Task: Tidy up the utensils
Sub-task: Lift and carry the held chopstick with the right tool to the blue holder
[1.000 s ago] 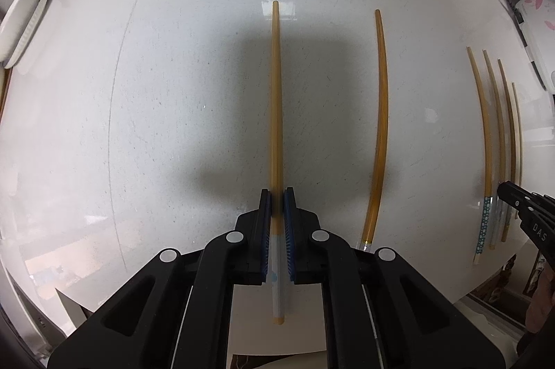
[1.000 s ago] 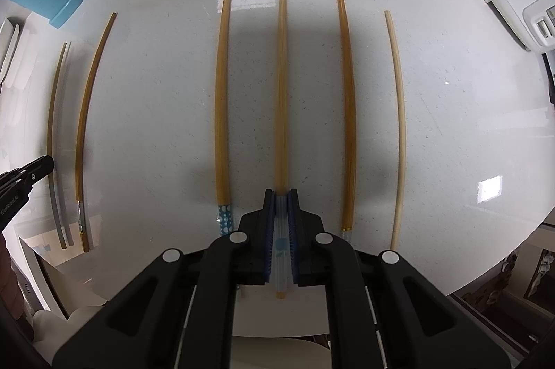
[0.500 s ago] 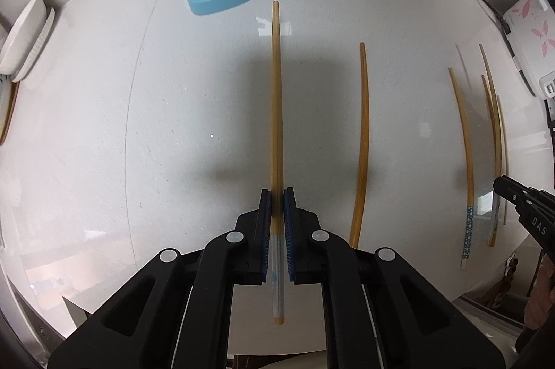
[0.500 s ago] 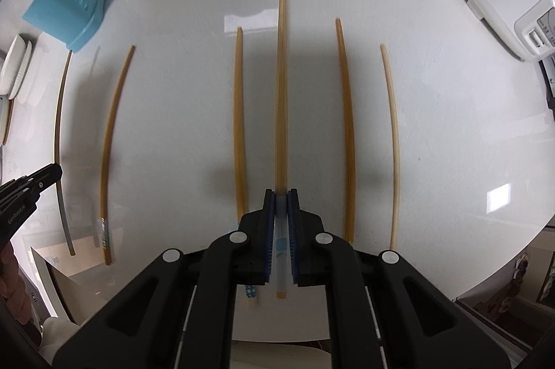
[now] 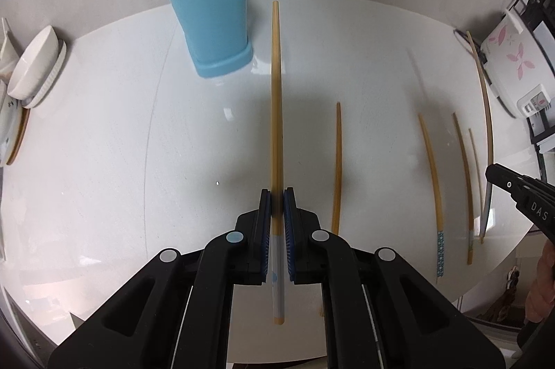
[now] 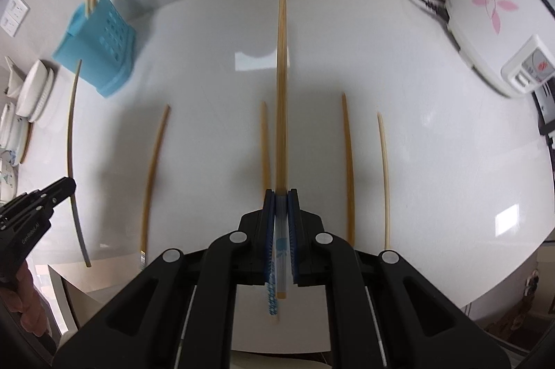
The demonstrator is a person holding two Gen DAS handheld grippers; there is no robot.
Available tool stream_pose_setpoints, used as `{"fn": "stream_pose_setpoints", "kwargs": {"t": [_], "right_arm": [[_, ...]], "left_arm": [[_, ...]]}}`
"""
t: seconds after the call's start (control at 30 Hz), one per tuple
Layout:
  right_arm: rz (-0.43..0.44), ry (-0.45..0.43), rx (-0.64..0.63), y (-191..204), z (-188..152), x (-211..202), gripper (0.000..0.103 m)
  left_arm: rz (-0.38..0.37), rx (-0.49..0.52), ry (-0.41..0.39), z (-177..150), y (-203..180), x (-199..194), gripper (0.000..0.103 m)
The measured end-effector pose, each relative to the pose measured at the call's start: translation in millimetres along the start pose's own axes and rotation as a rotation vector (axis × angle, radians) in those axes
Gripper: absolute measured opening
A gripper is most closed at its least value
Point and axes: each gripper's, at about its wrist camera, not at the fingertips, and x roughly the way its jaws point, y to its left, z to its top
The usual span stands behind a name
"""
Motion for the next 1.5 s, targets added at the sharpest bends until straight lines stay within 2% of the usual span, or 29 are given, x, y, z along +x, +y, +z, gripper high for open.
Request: {"fn": "stream_pose_setpoints", "kwargs": {"t": [0.23, 0.53, 1.03, 1.5], "right_arm": [[0.041, -0.084, -0.018, 18, 16, -19, 0.007], [0.087, -0.179, -0.066, 40, 31, -40, 0.007], [0.157, -0.333, -0.170, 98, 67, -71, 0.007], [0.231, -0.417, -0.217, 146, 95, -79, 0.007]], "left_arm": [[-0.004, -0.029, -0.074, 8, 10, -26, 0.007], [-0.007, -0.065, -0.160, 38, 8, -38, 0.007], [-0.003, -0.124, -0.328, 65, 29, -74, 0.007], [-0.028, -0.138, -0.498, 92, 46, -95, 0.007]]}}
